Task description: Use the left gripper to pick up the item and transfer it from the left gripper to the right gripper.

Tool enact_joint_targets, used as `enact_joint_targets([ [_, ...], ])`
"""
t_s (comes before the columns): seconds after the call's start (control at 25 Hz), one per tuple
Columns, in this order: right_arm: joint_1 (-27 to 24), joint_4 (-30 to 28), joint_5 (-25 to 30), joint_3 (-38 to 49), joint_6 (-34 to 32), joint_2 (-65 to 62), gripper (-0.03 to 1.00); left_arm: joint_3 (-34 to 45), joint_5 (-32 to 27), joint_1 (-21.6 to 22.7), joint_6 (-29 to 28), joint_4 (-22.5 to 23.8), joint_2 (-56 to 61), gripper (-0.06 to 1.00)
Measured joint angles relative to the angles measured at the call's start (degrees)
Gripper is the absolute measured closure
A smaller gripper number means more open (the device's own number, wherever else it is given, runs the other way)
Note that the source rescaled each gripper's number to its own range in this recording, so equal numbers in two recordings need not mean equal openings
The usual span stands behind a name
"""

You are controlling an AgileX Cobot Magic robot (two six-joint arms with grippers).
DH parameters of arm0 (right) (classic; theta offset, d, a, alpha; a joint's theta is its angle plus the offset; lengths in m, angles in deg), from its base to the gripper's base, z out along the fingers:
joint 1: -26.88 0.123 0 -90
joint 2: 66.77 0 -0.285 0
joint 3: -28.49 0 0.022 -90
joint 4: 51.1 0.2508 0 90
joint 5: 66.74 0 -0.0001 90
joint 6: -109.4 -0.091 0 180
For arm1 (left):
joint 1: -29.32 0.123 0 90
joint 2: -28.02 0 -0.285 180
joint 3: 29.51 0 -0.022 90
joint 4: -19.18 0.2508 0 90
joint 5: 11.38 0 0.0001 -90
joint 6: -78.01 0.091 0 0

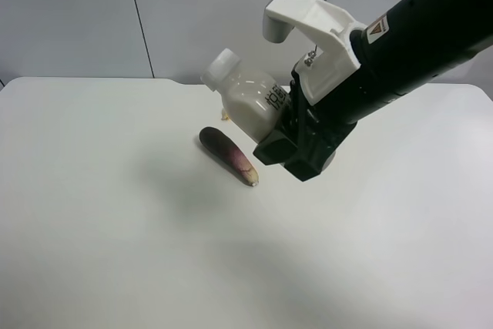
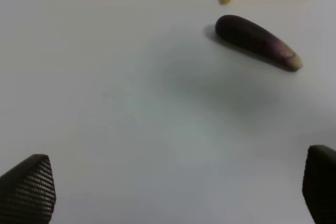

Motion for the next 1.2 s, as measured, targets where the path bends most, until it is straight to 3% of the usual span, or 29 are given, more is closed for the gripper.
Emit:
enact_joint_targets([
  [0.2, 0.0, -0.08, 0.0, 0.0, -1.45, 0.0, 0.94, 6.71, 0.01, 0.0, -3.1, 4.49, 10.81, 0.09],
  [0.36, -0.38, -3.01, -0.4, 0.0, -6.68, 0.0, 0.94, 10.49, -0.02, 0.0, -3.28, 5.65, 11.88, 0.09],
  [0.64, -8.78, -13.44, 0.25, 0.0, -20.16, 0.15, 0.94, 14.21, 4.24, 0.0, -3.28, 5.86, 11.88, 0.09],
  [0.92, -18.3, -13.52, 1.32, 0.0, -21.46, 5.95, 0.94, 14.21, 4.35, 0.0, -3.28, 5.86, 11.88, 0.09],
  [1.2, -20.13, -13.29, -0.59, 0.0, -21.57, 17.48, 0.94, 14.21, 4.39, 0.0, -3.28, 5.86, 11.88, 0.09],
])
